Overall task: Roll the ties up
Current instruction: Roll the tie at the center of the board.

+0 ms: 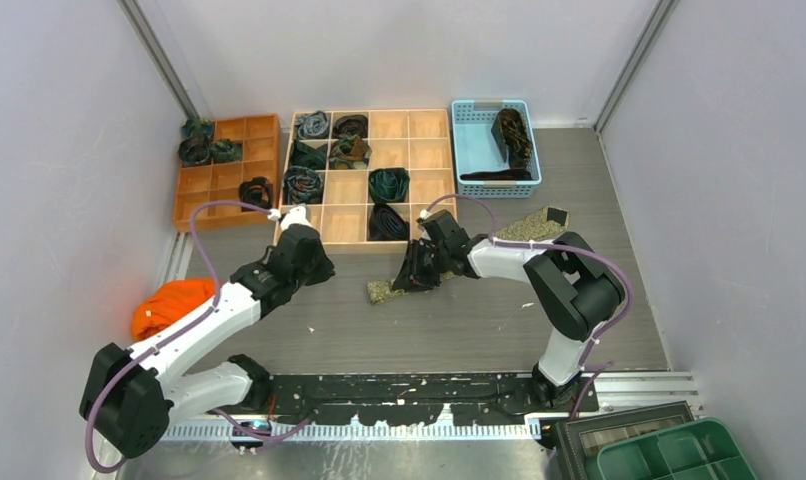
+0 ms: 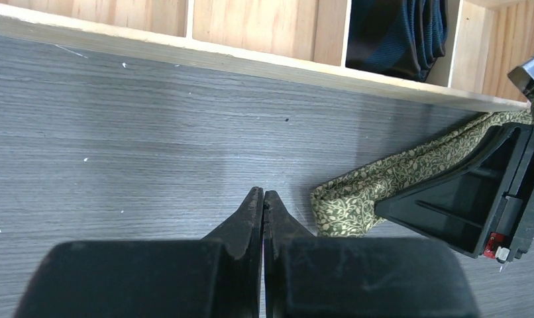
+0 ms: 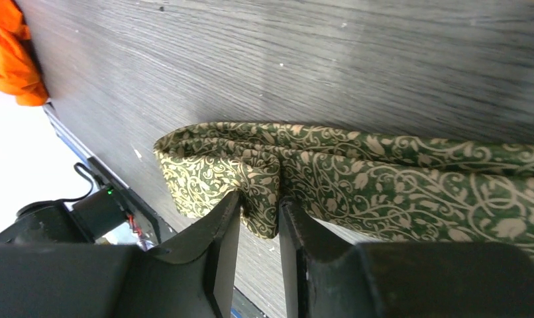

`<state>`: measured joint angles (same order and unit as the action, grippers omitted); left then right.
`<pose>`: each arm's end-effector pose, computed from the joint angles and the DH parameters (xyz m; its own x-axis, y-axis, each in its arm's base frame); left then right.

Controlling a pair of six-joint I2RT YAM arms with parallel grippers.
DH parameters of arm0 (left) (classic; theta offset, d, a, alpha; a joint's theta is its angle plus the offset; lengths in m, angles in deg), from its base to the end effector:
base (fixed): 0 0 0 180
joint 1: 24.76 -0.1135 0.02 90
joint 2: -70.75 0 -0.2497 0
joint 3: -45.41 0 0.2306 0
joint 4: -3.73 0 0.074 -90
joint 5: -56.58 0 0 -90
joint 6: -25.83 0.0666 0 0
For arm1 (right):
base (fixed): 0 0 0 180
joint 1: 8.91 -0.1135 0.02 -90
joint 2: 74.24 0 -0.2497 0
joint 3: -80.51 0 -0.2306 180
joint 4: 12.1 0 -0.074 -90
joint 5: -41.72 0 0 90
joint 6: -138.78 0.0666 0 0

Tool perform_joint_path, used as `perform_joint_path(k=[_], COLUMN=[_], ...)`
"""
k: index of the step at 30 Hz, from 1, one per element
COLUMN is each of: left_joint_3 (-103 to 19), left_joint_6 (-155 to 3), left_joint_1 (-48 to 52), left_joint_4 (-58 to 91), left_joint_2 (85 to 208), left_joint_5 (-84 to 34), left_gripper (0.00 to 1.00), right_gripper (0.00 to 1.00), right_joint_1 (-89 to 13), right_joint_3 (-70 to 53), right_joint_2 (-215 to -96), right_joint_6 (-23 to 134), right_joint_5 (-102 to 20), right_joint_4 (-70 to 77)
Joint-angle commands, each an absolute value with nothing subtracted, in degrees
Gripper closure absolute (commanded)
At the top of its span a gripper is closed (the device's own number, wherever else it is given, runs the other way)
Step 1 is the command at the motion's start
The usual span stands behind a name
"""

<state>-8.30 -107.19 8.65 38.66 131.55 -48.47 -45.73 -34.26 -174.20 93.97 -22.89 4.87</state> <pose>0.2013 -0.1121 0.2104 -0.6614 -0.3530 -0.6617 -0.1102 0.9185 -0.3798 0.2517 0.2241 0.1228 -0.9778 0.0686 -0.1981 -0.0858 0.7311 0.6768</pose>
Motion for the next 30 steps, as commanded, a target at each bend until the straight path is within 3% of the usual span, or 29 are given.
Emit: perform_joint_path(k=[1, 9, 17, 30], left_joint_3=[-7.76, -6.48, -4.43, -3.16], left_joint_6=[-106.57, -106.35, -107.80, -108.99], left_joint_1=[8.72, 8.68, 8.68, 8.63], left_joint_4=[34.45, 31.57, 30.80, 36.83], left_joint_2=[132.02, 135.62, 138.39, 129.54], left_joint_5=[-47.87, -46.40, -45.63, -50.88], left_gripper=[1.00, 1.00, 1.00, 1.00], right_gripper=[0.68, 0.68, 0.56, 0.53], right_joint_1=[-46.97, -52.69, -60.01, -62.09], right_joint_3=[-31.13, -22.34, -14.92, -14.34], right_joint_2=[-172.55, -176.15, -180.03, -175.76], right_joint_6=[90.77, 84.98, 80.78, 80.59], right_joint_5=[-27.02, -36.10, -54.93, -61.42], right_joint_4=[9.48, 20.10, 31.60, 31.49])
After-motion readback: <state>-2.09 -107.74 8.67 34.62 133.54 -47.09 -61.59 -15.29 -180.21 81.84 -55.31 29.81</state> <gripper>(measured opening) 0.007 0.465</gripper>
